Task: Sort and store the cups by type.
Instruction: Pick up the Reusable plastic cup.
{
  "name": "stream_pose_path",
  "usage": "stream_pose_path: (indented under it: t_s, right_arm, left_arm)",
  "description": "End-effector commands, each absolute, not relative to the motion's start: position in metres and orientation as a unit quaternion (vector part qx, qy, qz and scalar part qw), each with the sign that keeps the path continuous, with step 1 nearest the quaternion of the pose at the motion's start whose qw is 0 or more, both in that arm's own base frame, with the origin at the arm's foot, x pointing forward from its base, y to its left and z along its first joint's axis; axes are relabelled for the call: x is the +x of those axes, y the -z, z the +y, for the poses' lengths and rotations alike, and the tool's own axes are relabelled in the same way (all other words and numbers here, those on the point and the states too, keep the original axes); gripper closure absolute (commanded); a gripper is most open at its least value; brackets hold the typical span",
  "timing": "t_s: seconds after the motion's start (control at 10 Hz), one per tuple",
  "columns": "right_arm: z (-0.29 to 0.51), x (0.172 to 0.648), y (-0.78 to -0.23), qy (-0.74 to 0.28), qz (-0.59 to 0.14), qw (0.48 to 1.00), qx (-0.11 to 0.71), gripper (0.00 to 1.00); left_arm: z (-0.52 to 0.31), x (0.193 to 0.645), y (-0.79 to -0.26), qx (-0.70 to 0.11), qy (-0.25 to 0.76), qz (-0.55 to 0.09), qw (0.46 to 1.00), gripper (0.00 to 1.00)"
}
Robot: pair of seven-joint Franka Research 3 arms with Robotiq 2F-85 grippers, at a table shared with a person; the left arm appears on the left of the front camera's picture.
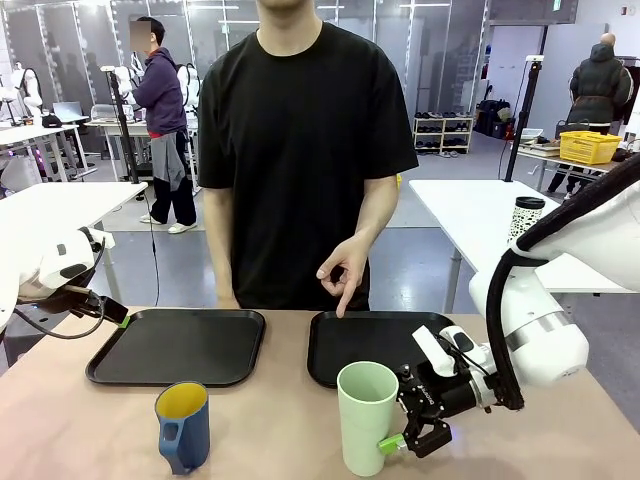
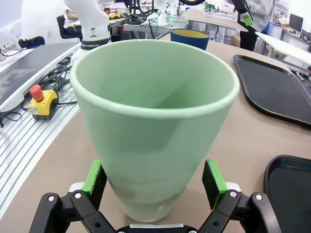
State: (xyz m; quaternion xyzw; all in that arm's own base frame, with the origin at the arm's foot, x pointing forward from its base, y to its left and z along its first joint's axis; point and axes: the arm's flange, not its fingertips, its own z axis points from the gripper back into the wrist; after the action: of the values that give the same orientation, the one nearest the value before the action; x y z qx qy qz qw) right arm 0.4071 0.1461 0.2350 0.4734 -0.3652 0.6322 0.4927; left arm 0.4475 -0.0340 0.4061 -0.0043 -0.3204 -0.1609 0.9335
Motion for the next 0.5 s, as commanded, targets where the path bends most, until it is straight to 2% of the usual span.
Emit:
stream_pose_path:
  t_s: [0.0, 0.4]
  right_arm:
    - [0.155, 0.401, -0.210, -0.631, -0.391, 0.474, 0.473, 0.00]
    - [0.172, 0.403, -0.200, -0.629, -0.385, 0.458, 0.496, 0.00]
  left_arm:
    - [-0.033, 0.448, -0.407, -0.002, 0.162, -0.321, 0.933, 0.00]
    - [-0.033, 0.448, -0.407, -0.002, 0.162, -0.321, 0.933, 0.00]
